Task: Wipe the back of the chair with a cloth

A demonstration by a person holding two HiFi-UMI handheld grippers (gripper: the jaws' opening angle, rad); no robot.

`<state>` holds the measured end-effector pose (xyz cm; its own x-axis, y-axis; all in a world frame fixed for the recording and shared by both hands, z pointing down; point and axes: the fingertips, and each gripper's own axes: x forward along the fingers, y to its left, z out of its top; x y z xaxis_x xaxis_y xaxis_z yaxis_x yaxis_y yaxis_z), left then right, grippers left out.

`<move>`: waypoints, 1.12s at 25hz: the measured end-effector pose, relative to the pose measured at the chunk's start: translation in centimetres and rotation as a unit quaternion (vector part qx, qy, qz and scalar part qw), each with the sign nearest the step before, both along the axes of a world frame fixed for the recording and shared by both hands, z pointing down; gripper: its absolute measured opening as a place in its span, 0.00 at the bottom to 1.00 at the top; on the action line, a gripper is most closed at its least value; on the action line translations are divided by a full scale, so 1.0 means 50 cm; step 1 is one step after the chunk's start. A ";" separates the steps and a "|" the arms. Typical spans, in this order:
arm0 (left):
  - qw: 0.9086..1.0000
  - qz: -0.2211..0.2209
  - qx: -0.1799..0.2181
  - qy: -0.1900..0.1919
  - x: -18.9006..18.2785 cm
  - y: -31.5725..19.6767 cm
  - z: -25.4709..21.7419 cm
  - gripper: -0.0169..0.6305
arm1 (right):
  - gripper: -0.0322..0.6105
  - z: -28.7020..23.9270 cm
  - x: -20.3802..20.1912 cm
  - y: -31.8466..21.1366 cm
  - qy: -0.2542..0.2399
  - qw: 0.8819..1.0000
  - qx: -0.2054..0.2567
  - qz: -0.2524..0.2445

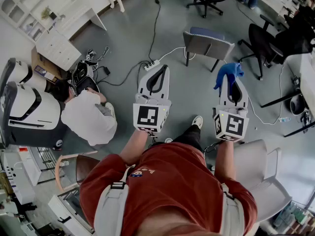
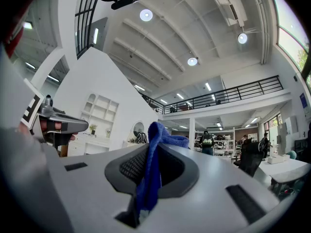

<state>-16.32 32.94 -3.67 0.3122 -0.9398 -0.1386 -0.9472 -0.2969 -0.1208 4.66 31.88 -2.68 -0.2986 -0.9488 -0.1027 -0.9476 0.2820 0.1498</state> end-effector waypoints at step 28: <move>0.998 0.023 -0.049 0.021 0.093 -0.178 0.104 0.05 | 0.13 0.128 0.076 -0.156 -0.007 0.997 -0.069 0.014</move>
